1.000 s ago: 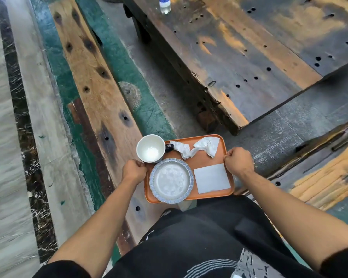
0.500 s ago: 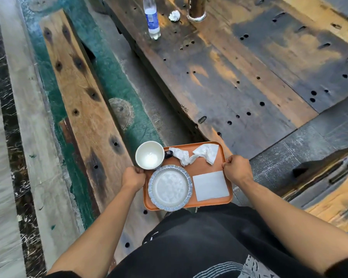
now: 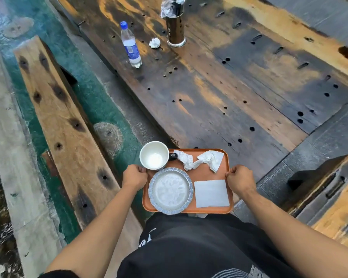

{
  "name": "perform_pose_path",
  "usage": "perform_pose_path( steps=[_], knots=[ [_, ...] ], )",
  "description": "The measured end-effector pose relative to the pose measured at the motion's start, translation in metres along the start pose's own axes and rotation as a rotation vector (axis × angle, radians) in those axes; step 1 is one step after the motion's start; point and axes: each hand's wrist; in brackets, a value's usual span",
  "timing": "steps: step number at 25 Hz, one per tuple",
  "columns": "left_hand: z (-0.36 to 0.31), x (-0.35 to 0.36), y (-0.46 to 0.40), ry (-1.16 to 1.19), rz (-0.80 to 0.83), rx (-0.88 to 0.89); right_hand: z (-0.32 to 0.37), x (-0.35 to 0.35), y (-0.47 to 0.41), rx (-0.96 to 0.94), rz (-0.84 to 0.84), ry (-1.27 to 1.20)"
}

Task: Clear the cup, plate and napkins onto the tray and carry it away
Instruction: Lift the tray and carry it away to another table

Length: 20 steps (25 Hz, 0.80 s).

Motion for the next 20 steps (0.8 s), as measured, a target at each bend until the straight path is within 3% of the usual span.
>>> perform_pose_path(
  steps=[20],
  knots=[
    [-0.168, -0.05, -0.204, -0.264, 0.341, 0.518, 0.086, 0.027, -0.019, 0.525, -0.3, -0.292]
  ],
)
Point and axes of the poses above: each hand's wrist, its own y-axis away from the middle knuckle, its own x-axis out of the palm, z = x × y, and after that the axes turned 5 degrees about x, right-handed
